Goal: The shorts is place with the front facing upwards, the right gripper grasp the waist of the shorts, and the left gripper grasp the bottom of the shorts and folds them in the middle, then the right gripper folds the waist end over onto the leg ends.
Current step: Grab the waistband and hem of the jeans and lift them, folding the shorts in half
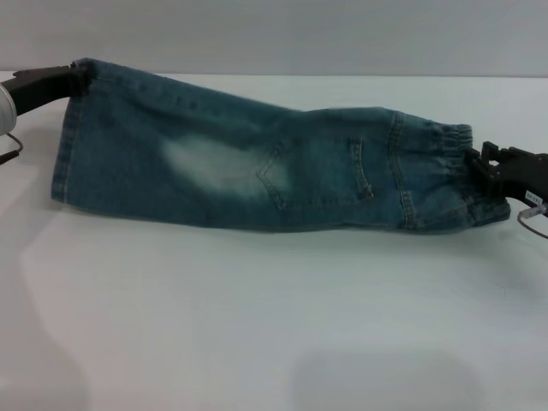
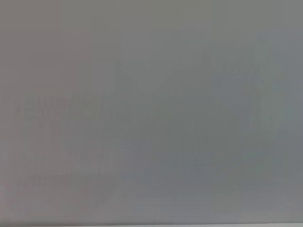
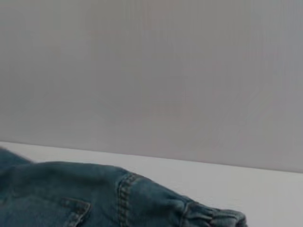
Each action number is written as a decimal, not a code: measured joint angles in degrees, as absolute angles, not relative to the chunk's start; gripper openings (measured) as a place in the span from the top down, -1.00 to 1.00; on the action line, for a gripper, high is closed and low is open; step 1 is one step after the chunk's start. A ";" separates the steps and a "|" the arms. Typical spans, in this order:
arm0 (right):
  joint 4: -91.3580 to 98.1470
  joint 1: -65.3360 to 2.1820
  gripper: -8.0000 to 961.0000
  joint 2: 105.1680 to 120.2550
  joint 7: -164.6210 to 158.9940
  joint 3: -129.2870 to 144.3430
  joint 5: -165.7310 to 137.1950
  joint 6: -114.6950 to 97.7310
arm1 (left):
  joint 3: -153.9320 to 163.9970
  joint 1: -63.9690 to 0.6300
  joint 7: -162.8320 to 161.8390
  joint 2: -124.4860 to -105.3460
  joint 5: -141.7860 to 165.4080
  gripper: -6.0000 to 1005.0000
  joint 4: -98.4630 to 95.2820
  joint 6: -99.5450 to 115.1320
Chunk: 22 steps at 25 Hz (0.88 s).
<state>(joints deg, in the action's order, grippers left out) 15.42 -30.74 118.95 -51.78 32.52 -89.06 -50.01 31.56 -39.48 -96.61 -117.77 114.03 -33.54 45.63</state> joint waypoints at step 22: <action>15.82 -29.48 -0.40 118.90 -51.58 29.82 -88.93 -49.92 | 34.43 -39.01 -86.36 -118.08 105.08 0.56 -30.91 43.94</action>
